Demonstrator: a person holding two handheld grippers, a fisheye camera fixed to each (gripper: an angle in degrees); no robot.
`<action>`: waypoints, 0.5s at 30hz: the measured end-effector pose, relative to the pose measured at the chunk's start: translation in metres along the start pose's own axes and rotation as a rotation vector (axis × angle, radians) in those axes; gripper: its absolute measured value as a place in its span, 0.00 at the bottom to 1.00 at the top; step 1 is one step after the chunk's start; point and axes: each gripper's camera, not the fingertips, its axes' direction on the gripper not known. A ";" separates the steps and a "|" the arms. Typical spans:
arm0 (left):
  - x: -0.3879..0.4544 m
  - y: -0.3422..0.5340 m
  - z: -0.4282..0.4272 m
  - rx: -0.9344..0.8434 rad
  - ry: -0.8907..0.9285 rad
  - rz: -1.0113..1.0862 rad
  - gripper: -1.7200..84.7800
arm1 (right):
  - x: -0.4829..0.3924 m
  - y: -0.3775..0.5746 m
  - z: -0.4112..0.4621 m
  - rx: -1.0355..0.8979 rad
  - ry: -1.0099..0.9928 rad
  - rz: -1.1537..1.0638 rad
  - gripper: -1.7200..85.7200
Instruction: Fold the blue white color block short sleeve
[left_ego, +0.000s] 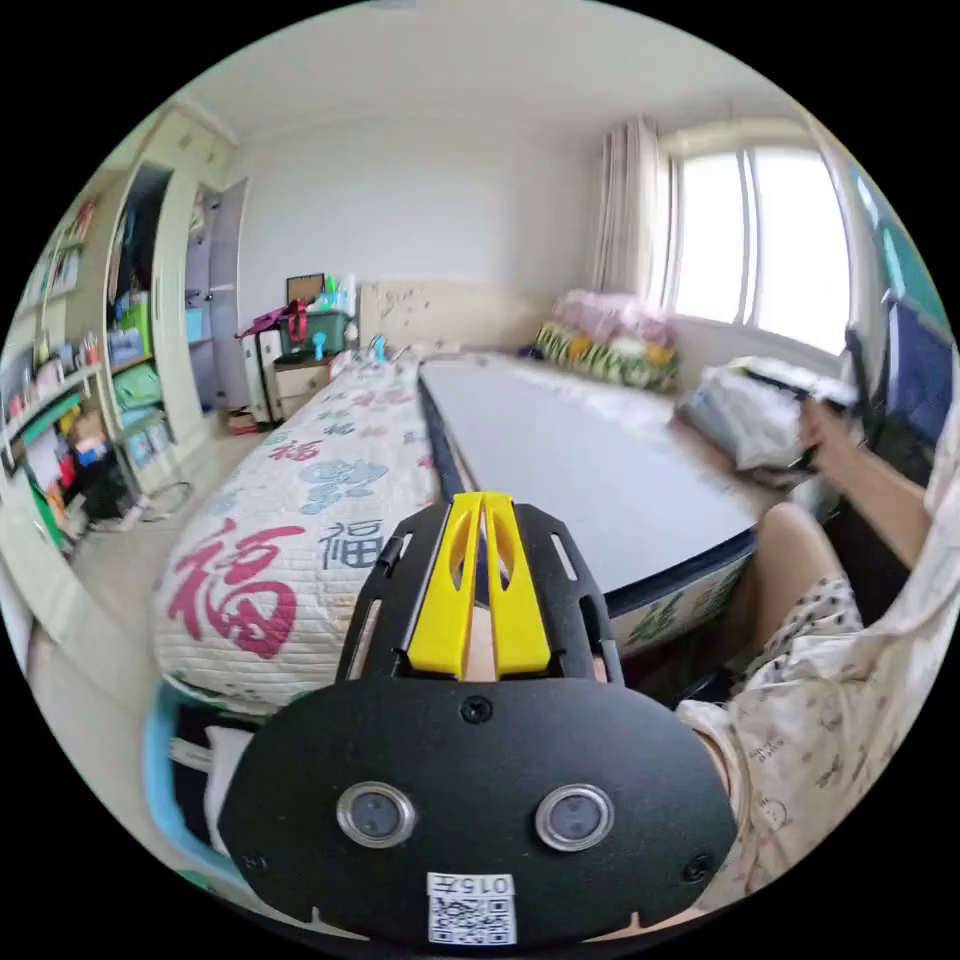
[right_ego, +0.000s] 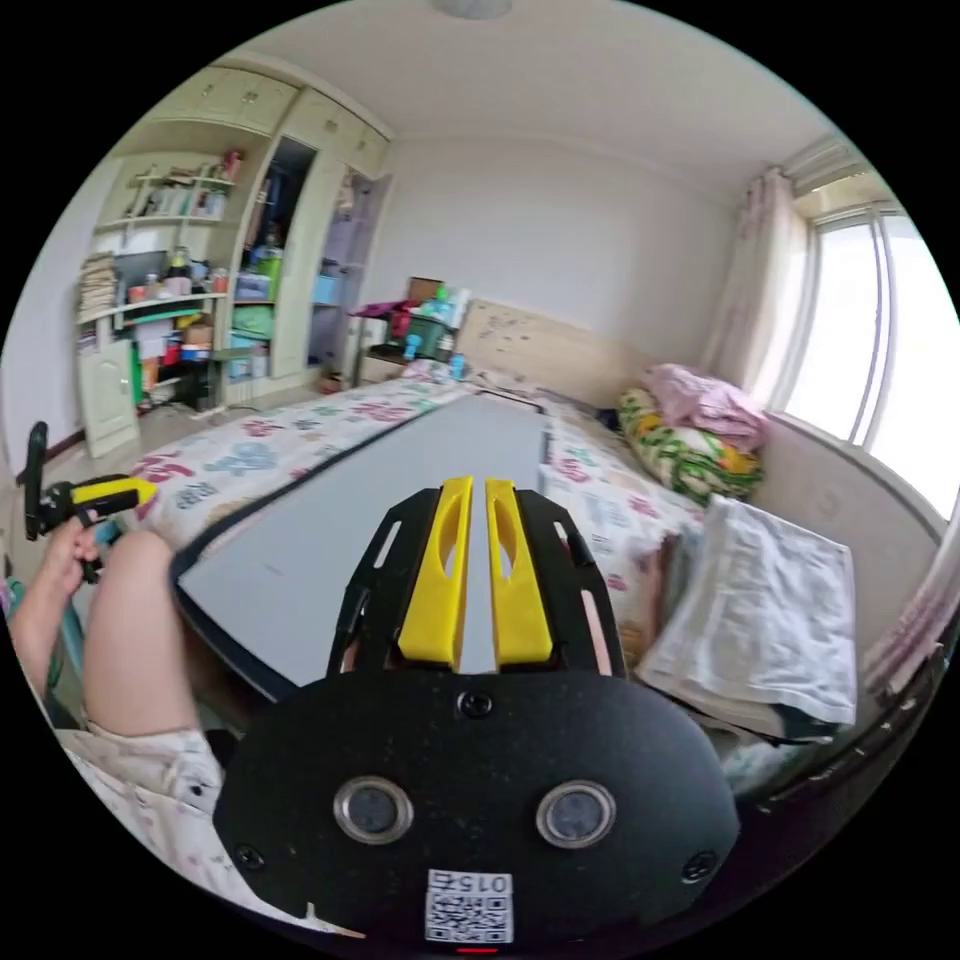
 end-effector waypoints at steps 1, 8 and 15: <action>0.017 -0.026 0.006 -0.005 -0.030 0.004 0.01 | 0.040 0.002 -0.004 -0.012 0.072 0.018 0.07; 0.113 -0.149 0.046 0.217 0.485 0.113 0.01 | 0.254 -0.004 0.002 -0.002 0.251 0.137 0.08; 0.198 -0.274 0.126 0.174 0.652 0.254 0.02 | 0.399 -0.055 0.105 -0.188 0.364 0.081 0.10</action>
